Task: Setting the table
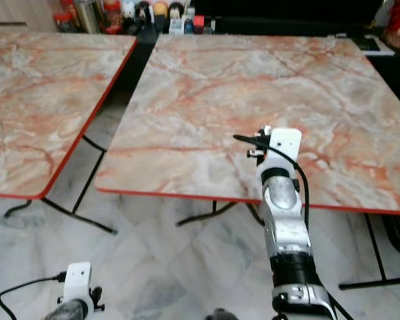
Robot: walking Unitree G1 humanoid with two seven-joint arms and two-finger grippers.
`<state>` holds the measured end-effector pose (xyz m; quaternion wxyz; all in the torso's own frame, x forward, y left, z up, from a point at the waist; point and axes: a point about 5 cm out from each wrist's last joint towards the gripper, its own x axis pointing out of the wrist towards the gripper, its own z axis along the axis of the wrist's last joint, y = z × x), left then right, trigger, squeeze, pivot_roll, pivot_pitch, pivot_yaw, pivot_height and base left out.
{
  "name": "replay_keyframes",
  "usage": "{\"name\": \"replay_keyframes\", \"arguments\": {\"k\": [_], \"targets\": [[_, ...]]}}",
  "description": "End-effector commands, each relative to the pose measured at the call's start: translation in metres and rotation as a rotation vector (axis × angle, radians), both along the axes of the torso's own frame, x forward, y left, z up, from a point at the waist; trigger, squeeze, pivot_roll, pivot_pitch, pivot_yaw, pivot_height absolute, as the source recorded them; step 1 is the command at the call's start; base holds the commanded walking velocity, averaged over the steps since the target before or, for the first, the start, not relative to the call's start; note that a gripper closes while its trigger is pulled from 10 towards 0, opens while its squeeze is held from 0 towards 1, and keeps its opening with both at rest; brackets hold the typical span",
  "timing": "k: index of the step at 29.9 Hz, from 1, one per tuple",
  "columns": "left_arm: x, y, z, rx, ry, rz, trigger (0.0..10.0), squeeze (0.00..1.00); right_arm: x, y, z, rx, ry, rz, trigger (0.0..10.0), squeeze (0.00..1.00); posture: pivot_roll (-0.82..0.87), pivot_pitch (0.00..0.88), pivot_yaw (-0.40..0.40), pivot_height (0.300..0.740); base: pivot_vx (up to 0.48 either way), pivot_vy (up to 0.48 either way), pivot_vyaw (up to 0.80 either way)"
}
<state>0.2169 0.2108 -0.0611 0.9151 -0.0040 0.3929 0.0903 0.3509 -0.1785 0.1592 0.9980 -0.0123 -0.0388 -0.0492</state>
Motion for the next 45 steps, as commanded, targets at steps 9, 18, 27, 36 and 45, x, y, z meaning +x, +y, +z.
{"name": "replay_keyframes", "arguments": {"k": [9, 18, 27, 36, 45], "targets": [[-0.0083, -0.0004, -0.0055, -0.03, 0.028, 0.048, 10.0, 0.0, 0.0003, -0.0027, -0.0021, 0.014, 0.019, -0.012, 10.0, 0.0, -0.09, 0.119, 0.01, 0.74, 0.0, 0.0, 0.0], [-0.0105, 0.0026, -0.0064, -0.032, 0.04, 0.065, 10.0, 0.0, 0.0027, -0.0012, -0.0025, 0.038, 0.041, -0.007, 10.0, 0.0, -0.08, 0.116, 0.012, 0.74, 0.0, 0.361, -0.14], [-0.009, 0.0041, -0.005, -0.016, 0.034, 0.047, 10.0, 0.0, 0.0022, 0.0016, -0.0005, 0.044, 0.019, -0.002, 10.0, 0.0, -0.08, 0.116, 0.018, 0.74, 0.0, 0.138, -0.16], [-0.0068, 0.0051, -0.0036, -0.002, 0.033, 0.041, 10.0, 0.0, 0.0026, 0.0001, -0.0025, 0.057, 0.036, -0.011, 10.0, 0.0, -0.08, 0.116, 0.023, 0.74, 0.0, 0.0, 0.0], [-0.0057, 0.0064, -0.0027, 0.013, 0.031, 0.033, 10.0, 0.0, 0.002, 0.0008, -0.0036, 0.058, 0.032, -0.013, 10.0, 0.0, -0.08, 0.114, 0.025, 0.74, 0.212, 0.0, -0.44]]}}
